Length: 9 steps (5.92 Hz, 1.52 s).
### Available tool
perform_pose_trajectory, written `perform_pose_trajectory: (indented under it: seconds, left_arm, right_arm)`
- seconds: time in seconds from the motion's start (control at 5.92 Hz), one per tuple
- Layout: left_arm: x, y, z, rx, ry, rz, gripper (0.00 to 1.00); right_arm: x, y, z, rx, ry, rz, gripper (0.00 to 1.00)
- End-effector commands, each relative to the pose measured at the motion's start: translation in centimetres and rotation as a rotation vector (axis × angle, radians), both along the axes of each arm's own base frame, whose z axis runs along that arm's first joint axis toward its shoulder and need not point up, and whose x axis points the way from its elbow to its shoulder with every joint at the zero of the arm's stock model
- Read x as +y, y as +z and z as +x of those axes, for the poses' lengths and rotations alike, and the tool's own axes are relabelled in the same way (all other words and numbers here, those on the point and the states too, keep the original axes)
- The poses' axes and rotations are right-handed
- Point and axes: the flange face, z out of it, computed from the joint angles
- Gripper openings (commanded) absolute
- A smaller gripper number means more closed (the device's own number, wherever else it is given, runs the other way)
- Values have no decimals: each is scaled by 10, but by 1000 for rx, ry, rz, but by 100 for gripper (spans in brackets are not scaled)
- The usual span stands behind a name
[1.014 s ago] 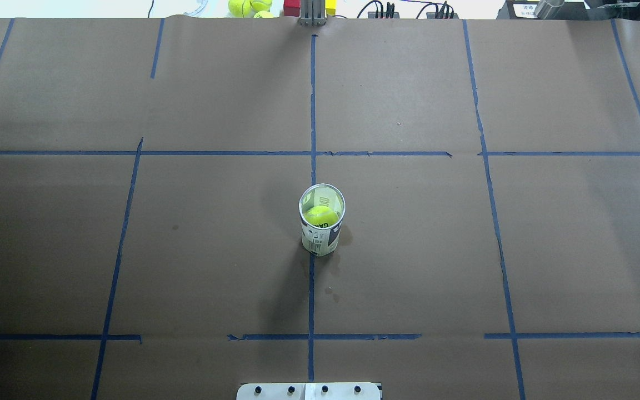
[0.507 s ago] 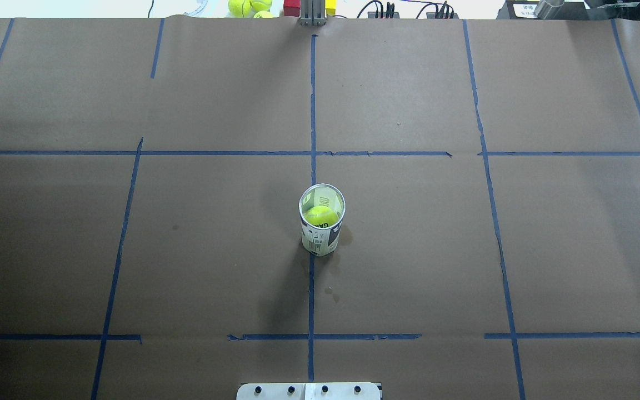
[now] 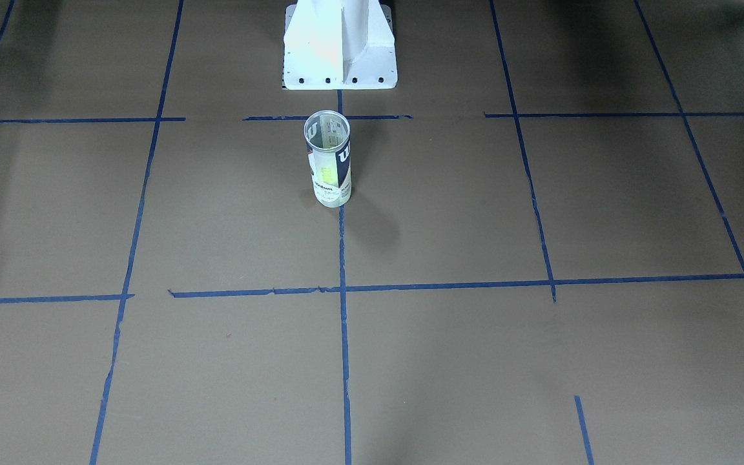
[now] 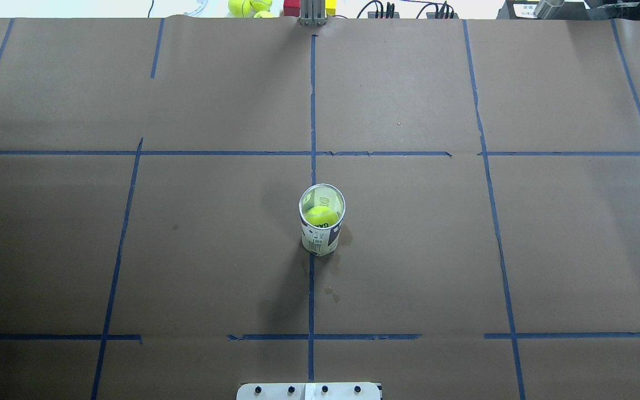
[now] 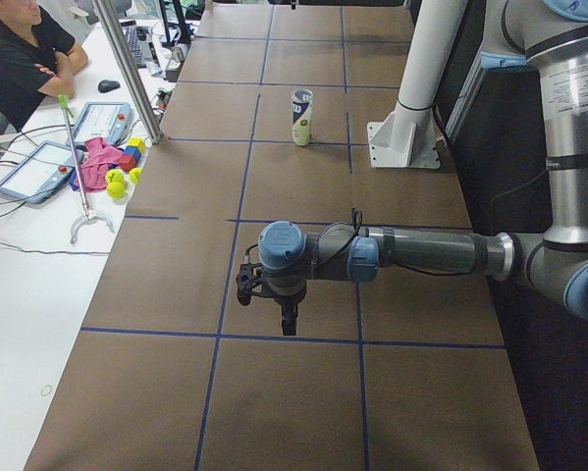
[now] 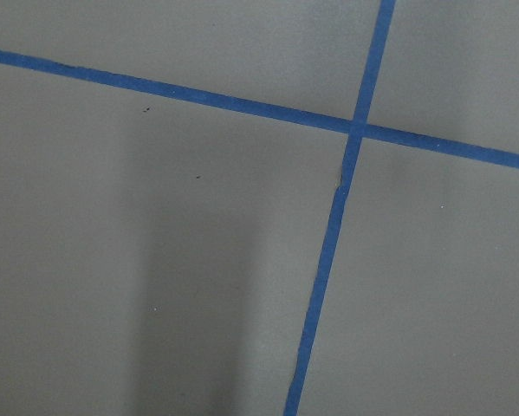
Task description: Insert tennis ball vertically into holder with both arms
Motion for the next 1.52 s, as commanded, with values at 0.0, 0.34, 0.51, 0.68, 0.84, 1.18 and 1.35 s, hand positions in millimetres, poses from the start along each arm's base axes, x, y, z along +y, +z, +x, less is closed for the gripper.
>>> perform_pose_trajectory:
  seconds: [0.0,0.34,0.51,0.68,0.84,1.18,1.35]
  left_arm:
    - [-7,-11,0,1,1,26,100]
    - [-8,-12,1,1,3,29,100]
    - [-7,-10,0,-5,3,25,100]
    - [-7,-10,0,-8,3,25,100]
    - [-7,-9,0,-10,3,23,100]
    - [-5,-8,-1,-10,2,20,100]
    - [-5,-8,-1,-10,2,20,100]
  right_arm:
    - [0,11,-4,-7,48,-79,100]
    - [-7,7,-20,-5,27,-48,100]
    - [-5,15,-19,-8,27,-20,100]
    - [-5,15,-19,-7,29,-18,100]
    - [-7,13,-20,-5,49,-34,100]
    - [-7,12,-19,-1,59,-44,100]
    - [-7,11,-19,-1,59,-43,100]
